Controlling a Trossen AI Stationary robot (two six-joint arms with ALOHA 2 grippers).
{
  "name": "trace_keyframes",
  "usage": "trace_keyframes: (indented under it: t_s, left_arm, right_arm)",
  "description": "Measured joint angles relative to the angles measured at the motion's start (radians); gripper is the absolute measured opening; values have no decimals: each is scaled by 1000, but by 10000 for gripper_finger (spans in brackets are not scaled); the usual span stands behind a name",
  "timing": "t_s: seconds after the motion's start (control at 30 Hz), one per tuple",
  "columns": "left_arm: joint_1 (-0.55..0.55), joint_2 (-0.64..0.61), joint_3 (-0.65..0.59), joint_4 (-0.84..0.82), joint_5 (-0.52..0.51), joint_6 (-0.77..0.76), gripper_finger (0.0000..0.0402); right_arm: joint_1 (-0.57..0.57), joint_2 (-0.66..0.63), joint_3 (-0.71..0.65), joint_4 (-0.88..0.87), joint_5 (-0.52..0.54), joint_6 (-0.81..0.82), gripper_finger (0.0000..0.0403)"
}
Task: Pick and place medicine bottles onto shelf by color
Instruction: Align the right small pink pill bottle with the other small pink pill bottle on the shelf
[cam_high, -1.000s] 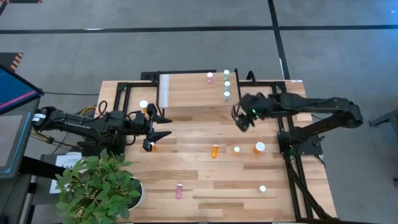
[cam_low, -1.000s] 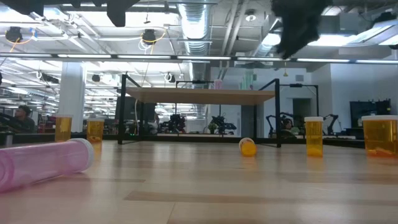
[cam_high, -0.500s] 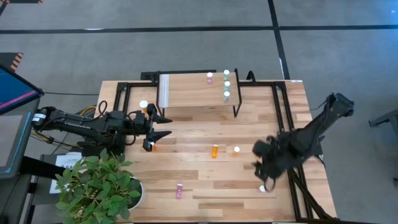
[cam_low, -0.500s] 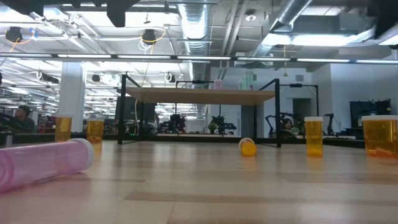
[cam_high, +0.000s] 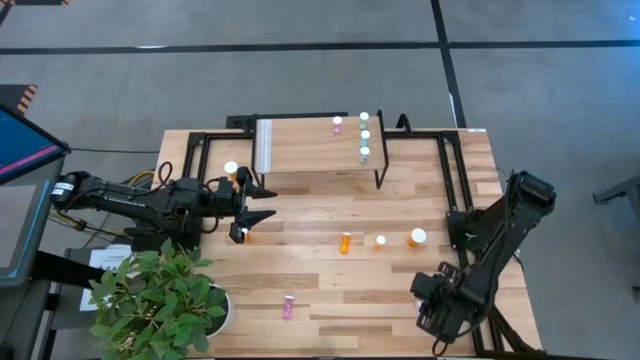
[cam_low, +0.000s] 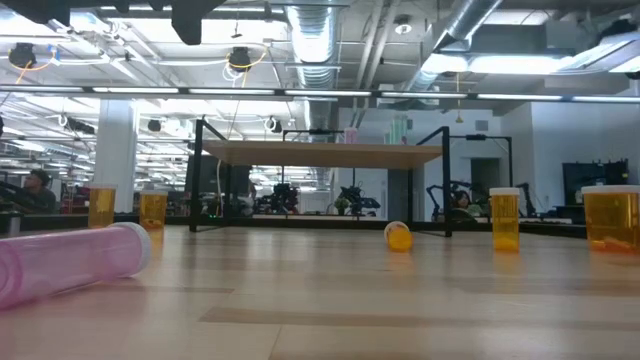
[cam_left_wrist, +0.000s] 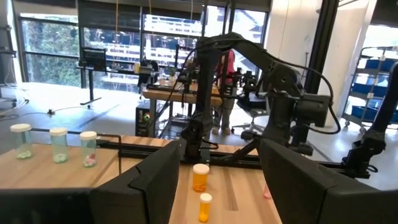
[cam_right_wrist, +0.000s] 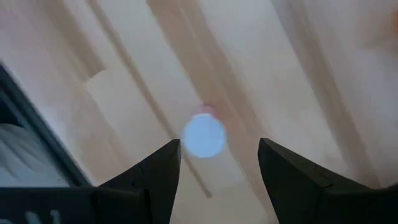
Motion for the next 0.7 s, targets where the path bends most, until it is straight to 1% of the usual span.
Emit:
trace_keyframes:
  t_s: [0.43, 0.7]
  left_arm:
    - [0, 0, 0, -3, 0, 8, 210]
    - [0, 0, 0, -3, 0, 8, 210]
  right_arm:
    - [-3, 17, 0, 17, 0, 7, 235]
    - [-3, 79, 0, 23, -3, -9, 235]
